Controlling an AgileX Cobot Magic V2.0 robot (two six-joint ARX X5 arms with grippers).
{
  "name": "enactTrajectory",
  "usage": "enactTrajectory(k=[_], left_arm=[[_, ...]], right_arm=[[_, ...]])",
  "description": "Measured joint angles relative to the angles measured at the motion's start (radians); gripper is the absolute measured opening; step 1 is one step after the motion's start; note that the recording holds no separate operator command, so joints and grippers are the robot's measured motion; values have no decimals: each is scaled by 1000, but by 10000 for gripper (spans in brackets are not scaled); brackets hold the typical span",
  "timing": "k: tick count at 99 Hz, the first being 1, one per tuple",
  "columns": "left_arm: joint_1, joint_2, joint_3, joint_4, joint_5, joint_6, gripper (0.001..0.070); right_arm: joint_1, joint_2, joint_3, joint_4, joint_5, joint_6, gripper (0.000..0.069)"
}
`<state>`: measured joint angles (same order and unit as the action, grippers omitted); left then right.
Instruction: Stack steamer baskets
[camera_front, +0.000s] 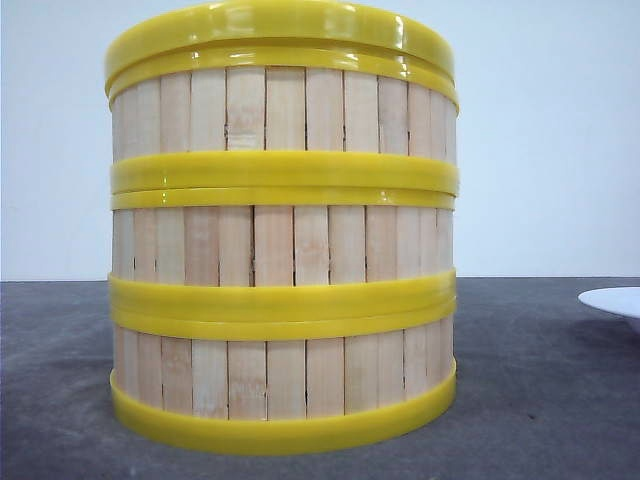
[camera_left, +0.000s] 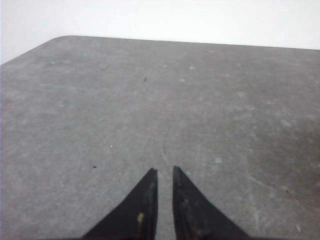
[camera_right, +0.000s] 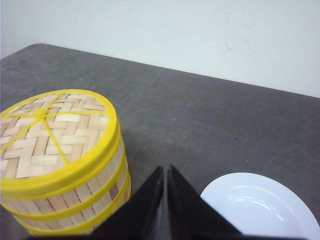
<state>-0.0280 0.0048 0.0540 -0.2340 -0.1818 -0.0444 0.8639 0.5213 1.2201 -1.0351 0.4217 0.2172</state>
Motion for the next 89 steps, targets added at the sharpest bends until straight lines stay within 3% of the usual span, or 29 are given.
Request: enactTrajectory(k=[31, 57, 75, 89], left_arm=[[0, 0, 0, 0, 0, 0, 27], [0, 0, 0, 0, 0, 0, 27], [0, 0, 0, 0, 0, 0, 27], [0, 0, 0, 0, 0, 0, 27]], right_arm=[[-12, 0, 0, 30, 1, -12, 9], [-246, 0, -24, 166, -33, -127, 9], [-491, -1, -79, 174, -167, -182, 9], [-671, -29, -193, 269, -318, -233, 9]])
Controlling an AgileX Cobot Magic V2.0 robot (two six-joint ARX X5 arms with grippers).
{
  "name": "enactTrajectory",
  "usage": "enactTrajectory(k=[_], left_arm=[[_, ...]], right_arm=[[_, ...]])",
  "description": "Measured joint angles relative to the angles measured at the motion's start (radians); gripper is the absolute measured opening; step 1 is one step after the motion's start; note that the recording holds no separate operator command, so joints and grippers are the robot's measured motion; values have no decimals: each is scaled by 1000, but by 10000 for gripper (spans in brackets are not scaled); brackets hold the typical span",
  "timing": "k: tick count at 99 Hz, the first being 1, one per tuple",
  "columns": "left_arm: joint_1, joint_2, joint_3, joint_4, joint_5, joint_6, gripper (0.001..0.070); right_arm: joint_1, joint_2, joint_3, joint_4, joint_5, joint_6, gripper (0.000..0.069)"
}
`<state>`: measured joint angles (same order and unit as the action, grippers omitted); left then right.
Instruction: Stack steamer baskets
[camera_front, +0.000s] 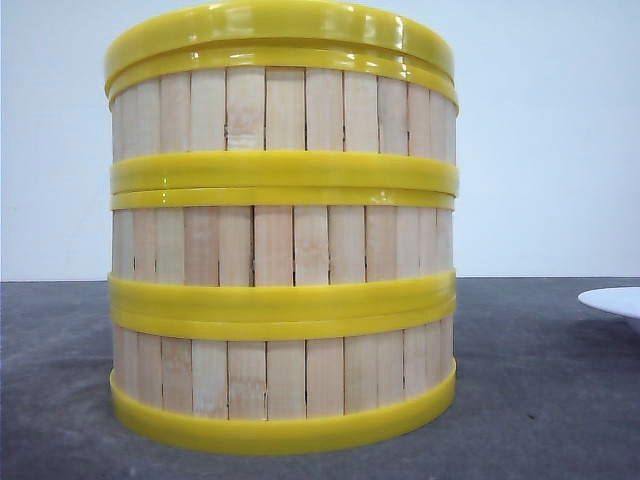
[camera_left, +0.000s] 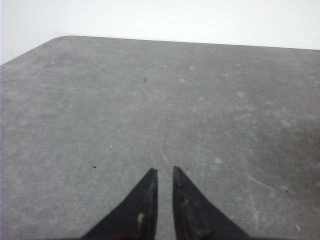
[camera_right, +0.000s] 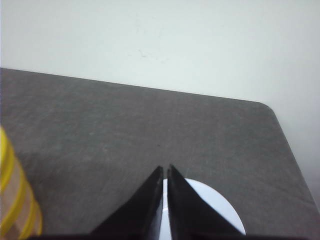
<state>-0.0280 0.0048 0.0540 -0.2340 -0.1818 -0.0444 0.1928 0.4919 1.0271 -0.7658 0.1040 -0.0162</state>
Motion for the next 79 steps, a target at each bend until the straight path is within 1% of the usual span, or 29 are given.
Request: enactTrajectory(k=[10, 21, 30, 57, 68, 79], left_arm=[[0, 0, 0, 0, 0, 0, 27], [0, 0, 0, 0, 0, 0, 27], [0, 0, 0, 0, 0, 0, 27], [0, 0, 0, 0, 0, 0, 27], [0, 0, 0, 0, 0, 0, 27], [0, 0, 0, 0, 0, 0, 27]], right_arm=[[-83, -47, -112, 132, -79, -30, 9], [-132, -101, -251, 279, -102, -42, 9], [-163, -142, -374, 363, -103, -48, 9], [-204, -311, -707, 532, -111, -48, 9], [-216, -385, -816, 546, -116, -34, 9], [-230, -437, -884, 548, -129, -21, 9]])
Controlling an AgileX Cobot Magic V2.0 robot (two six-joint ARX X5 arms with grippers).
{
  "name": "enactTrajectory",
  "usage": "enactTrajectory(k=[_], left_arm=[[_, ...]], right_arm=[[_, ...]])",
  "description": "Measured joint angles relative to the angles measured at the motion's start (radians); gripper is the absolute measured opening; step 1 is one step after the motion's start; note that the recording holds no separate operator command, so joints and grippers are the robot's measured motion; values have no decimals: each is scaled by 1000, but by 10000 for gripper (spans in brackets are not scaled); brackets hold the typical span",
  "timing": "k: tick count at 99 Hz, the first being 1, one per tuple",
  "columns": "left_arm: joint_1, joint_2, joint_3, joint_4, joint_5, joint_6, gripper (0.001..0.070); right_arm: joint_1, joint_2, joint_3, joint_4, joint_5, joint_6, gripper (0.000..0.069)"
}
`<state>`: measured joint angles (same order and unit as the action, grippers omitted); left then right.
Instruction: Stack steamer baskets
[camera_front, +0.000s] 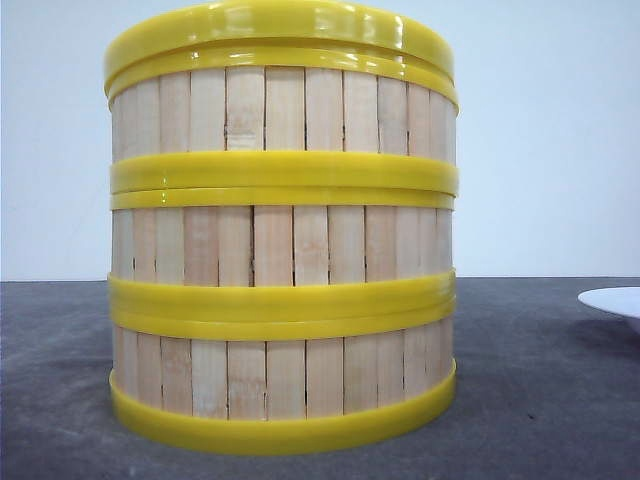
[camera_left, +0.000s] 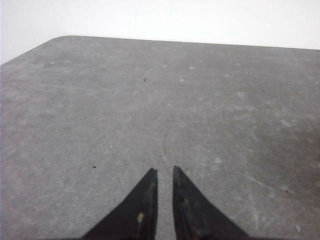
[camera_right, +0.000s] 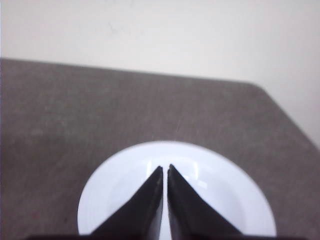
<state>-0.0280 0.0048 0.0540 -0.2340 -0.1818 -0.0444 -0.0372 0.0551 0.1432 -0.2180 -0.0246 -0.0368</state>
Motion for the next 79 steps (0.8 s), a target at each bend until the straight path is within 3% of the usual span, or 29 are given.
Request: enactTrajectory(k=[30, 79], left_arm=[[0, 0, 0, 0, 0, 0, 27], [0, 0, 0, 0, 0, 0, 27]], right_arm=[[-10, -48, -129, 51, -2, 50, 9], [-11, -49, -129, 51, -2, 63, 9]])
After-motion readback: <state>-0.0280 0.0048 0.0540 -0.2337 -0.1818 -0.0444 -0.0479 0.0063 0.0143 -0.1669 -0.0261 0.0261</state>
